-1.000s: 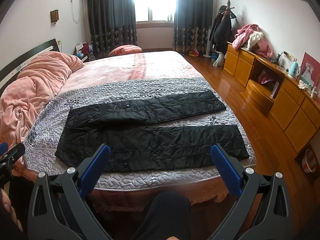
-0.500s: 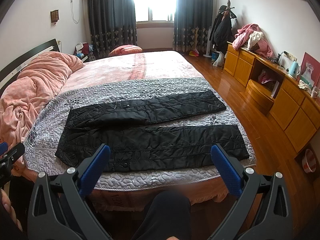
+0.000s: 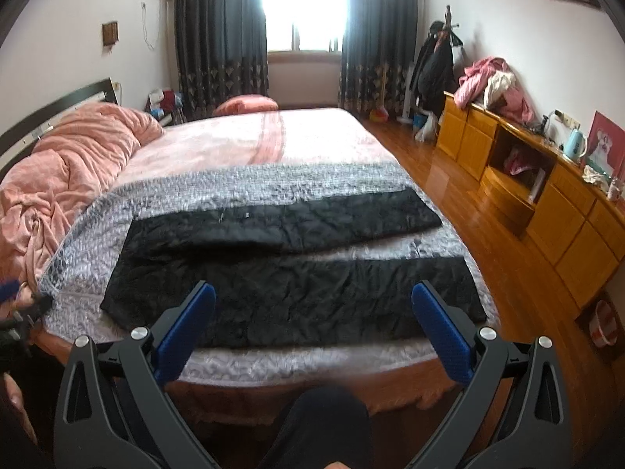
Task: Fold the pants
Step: 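Lower both grippers onto the waistband of the black pants and close them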
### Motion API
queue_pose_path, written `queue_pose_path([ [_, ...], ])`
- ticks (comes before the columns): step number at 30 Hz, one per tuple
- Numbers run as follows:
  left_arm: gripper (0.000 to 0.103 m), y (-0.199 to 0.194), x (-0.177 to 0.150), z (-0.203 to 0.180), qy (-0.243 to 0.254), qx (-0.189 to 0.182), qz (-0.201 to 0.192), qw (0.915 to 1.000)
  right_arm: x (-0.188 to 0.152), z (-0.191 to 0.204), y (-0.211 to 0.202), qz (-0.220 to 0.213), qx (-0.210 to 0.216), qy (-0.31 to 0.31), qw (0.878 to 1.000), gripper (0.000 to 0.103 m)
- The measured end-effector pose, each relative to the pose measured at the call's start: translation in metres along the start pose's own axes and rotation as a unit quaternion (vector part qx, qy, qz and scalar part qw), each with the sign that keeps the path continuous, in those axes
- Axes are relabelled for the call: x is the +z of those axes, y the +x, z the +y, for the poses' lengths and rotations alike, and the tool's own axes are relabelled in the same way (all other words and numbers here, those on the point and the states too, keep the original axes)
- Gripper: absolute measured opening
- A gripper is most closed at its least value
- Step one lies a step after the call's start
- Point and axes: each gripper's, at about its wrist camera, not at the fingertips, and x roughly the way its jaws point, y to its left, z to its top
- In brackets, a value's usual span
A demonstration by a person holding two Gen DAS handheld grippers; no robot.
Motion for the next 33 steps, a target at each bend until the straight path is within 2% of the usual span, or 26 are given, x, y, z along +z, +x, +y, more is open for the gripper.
queue_pose_path([
  [1,0.098,0.018,-0.005,0.007,0.004,-0.015,0.022,0.9996,-0.002,-0.008,0.015,0.006,0.019,0.009,1.0,0.101],
  [2,0.09,0.035,-0.01,0.017,0.003,-0.026,0.04,0.9989,-0.003,-0.02,0.034,0.029,0.033,0.023,0.999,0.101],
  [4,0.079,0.064,-0.018,0.045,-0.008,-0.037,0.047,0.9982,-0.012,-0.039,0.072,0.078,0.074,0.052,0.993,0.1],
  [6,0.081,0.086,-0.025,0.075,-0.041,-0.028,0.047,0.9977,-0.026,-0.059,0.101,0.094,0.094,0.074,0.988,0.093],
  [8,0.084,0.111,-0.032,0.119,-0.107,-0.042,0.053,0.9919,-0.037,-0.071,0.123,0.118,0.098,0.089,0.984,0.044],
  [10,0.085,0.145,-0.039,0.166,-0.176,-0.053,0.086,0.9792,-0.053,-0.088,0.151,0.157,0.125,0.126,0.972,0.036],
  [12,0.087,0.17,-0.046,0.201,-0.216,-0.069,0.108,0.9679,-0.066,-0.101,0.172,0.178,0.139,0.157,0.962,0.036],
  [13,0.092,0.185,-0.05,0.219,-0.242,-0.087,0.113,0.9598,-0.072,-0.106,0.18,0.186,0.141,0.167,0.958,0.049],
  [14,0.095,0.201,-0.054,0.236,-0.273,-0.113,0.119,0.9478,-0.078,-0.111,0.187,0.194,0.146,0.179,0.953,0.077],
  [15,0.096,0.214,-0.06,0.247,-0.297,-0.134,0.127,0.9369,-0.082,-0.115,0.191,0.196,0.146,0.19,0.951,0.088],
  [16,0.095,0.233,-0.067,0.264,-0.334,-0.151,0.139,0.9197,-0.086,-0.119,0.194,0.192,0.146,0.206,0.948,0.091],
  [19,0.095,0.265,-0.084,0.292,-0.412,-0.167,0.135,0.8854,-0.098,-0.128,0.204,0.2,0.172,0.234,0.936,0.091],
  [21,0.089,0.282,-0.088,0.301,-0.435,-0.162,0.145,0.8737,-0.106,-0.137,0.211,0.201,0.186,0.258,0.926,0.091],
  [23,0.072,0.301,-0.088,0.305,-0.439,-0.156,0.16,0.8701,-0.115,-0.147,0.218,0.207,0.186,0.279,0.919,0.091],
  [24,0.068,0.306,-0.087,0.304,-0.437,-0.154,0.166,0.8708,-0.119,-0.153,0.221,0.21,0.187,0.29,0.915,0.091],
  [26,0.055,0.323,-0.086,0.303,-0.427,-0.137,0.189,0.8736,-0.126,-0.166,0.228,0.211,0.188,0.309,0.908,0.091],
  [28,0.052,0.333,-0.086,0.302,-0.421,-0.138,0.205,0.8729,-0.134,-0.186,0.236,0.209,0.196,0.337,0.897,0.091],
  [30,0.053,0.333,-0.084,0.296,-0.413,-0.128,0.212,0.8766,-0.141,-0.212,0.243,0.204,0.194,0.372,0.884,0.091],
  [31,0.053,0.332,-0.083,0.294,-0.407,-0.123,0.212,0.8799,-0.146,-0.238,0.243,0.189,0.186,0.406,0.874,0.091],
  [33,0.043,0.328,-0.083,0.292,-0.399,-0.104,0.208,0.8867,-0.155,-0.28,0.243,0.159,0.172,0.455,0.859,0.089],
])
